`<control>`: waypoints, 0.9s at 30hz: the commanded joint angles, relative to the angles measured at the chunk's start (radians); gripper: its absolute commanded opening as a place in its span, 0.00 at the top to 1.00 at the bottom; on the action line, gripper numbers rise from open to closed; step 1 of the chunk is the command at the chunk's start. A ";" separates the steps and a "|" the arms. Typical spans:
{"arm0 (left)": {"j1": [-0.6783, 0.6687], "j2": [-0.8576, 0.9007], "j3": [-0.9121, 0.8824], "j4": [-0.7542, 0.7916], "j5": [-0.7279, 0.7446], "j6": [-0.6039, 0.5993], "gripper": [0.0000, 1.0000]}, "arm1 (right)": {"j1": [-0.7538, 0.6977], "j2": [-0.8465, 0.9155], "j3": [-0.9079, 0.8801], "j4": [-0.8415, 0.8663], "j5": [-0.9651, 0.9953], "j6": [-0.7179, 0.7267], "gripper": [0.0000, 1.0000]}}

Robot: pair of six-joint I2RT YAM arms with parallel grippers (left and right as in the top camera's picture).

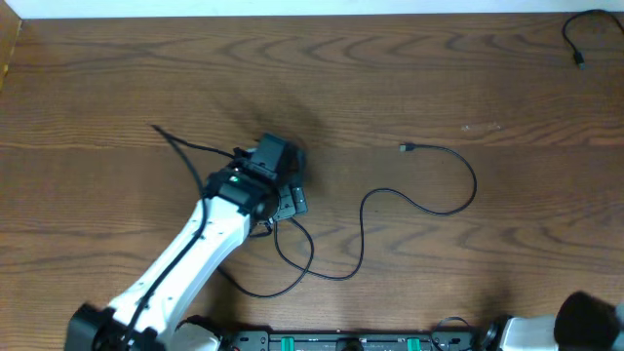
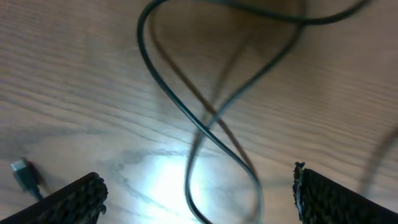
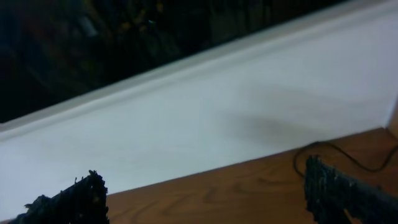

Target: Untangle cables

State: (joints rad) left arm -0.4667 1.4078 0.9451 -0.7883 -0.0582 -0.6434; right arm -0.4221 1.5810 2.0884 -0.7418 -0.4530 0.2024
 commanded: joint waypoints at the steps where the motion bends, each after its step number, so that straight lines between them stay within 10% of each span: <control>1: -0.004 0.072 -0.028 0.065 -0.084 -0.002 0.03 | 0.024 -0.054 0.017 -0.012 -0.009 0.014 0.01; 12: -0.004 0.332 -0.031 0.189 -0.047 -0.033 0.04 | 0.050 -0.097 0.005 -0.012 -0.003 0.013 0.01; 19: -0.004 0.358 -0.026 0.223 0.071 -0.033 0.92 | 0.050 -0.097 -0.063 0.011 0.006 0.014 0.01; 27: -0.004 0.201 0.082 0.200 0.126 -0.032 0.92 | 0.050 -0.098 -0.122 -0.005 0.003 0.085 0.01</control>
State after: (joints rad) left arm -0.4725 1.7012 0.9451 -0.5922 0.0299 -0.6773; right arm -0.3767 1.4860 1.9785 -0.7353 -0.4519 0.2237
